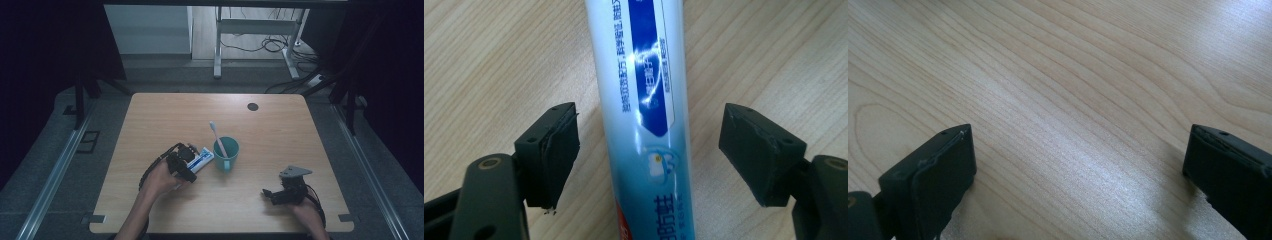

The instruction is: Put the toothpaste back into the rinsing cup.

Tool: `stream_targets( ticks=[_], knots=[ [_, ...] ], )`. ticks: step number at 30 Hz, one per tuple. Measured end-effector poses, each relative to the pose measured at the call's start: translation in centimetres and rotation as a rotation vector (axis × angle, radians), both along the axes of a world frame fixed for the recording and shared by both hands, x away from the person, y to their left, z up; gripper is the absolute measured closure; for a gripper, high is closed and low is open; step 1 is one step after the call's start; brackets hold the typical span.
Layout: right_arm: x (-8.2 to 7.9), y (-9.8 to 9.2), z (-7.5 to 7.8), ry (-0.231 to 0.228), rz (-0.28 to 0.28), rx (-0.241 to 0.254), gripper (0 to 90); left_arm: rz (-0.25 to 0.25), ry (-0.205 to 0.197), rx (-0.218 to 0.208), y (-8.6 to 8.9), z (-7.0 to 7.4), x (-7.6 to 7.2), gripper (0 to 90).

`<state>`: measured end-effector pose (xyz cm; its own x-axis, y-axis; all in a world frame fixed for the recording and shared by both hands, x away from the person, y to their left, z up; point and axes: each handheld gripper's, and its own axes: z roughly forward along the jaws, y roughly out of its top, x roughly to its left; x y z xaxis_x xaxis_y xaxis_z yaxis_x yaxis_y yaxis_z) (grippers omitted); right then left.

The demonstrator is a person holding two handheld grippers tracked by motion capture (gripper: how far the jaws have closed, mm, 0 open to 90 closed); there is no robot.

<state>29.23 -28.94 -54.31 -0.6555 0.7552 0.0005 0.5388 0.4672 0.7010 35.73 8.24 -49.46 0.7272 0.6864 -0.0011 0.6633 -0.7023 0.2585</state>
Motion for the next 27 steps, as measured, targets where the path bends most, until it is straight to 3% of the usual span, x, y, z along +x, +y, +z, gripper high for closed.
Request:
stream_targets(
  ticks=[9, 20, 23, 27],
  knots=[
    [0.0, 0.0, 0.0, 0.0, 0.0, 0.0, 0.4, -0.033, 0.071, 0.111, -1.4, -0.1, 1.8, 32.3],
    [0.0, 0.0, 0.0, 0.0, 0.0, 0.0, 0.4, -0.025, 0.138, 0.136, -2.0, -0.7, 2.9, 40.8],
    [0.0, 0.0, 0.0, 0.0, 0.0, -0.001, 0.4, -0.012, 0.151, 0.115, -2.1, -0.8, 3.1, 44.8],
    [0.0, 0.0, 0.0, 0.0, 0.0, -0.001, 0.4, -0.012, 0.159, 0.139, -2.3, -0.6, 3.2, 49.5]
  ],
)
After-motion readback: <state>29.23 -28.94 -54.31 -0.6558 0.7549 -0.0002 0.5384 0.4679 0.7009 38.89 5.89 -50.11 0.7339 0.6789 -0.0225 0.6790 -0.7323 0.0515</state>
